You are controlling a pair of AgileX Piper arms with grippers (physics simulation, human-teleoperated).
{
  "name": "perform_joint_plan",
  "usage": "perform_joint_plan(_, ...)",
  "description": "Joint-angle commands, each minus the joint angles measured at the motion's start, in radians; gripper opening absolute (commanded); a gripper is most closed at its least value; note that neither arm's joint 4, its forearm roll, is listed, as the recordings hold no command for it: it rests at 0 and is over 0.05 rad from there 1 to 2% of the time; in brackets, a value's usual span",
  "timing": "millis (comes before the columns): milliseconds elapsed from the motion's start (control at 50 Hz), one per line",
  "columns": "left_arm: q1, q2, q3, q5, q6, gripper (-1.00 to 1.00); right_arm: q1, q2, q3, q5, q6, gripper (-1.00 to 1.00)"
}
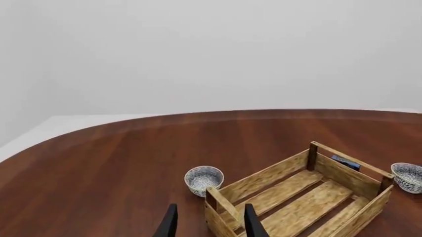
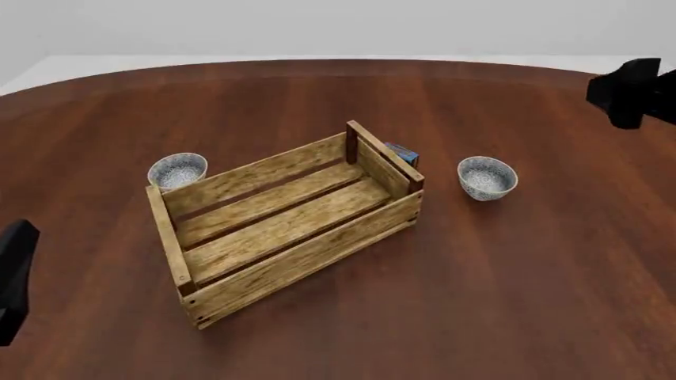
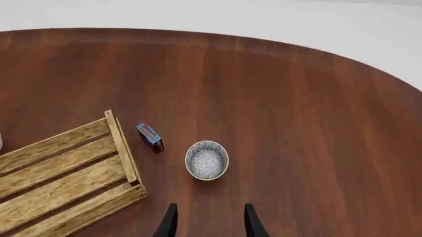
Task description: Stack the right bowl on the left bowl and place them in the tray.
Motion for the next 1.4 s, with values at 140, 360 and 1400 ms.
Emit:
perform_joint_plan(140,-0.015,0.000,-0.026,0.024,-0.003,1.00,-0.032,0.260,-0.165,0.043,0.021,1.00)
perform_joint_plan(360,-0.020,0.000,-0.025,0.031,-0.005,1.00,-0.057,0.397,-0.209,0.000,0.038,1.00)
perform_joint_plan(1400,-0.028,0.000,0.072,-0.029,0.001,1.00,-0.050,0.865,-0.287,-0.216,0.086,1.00)
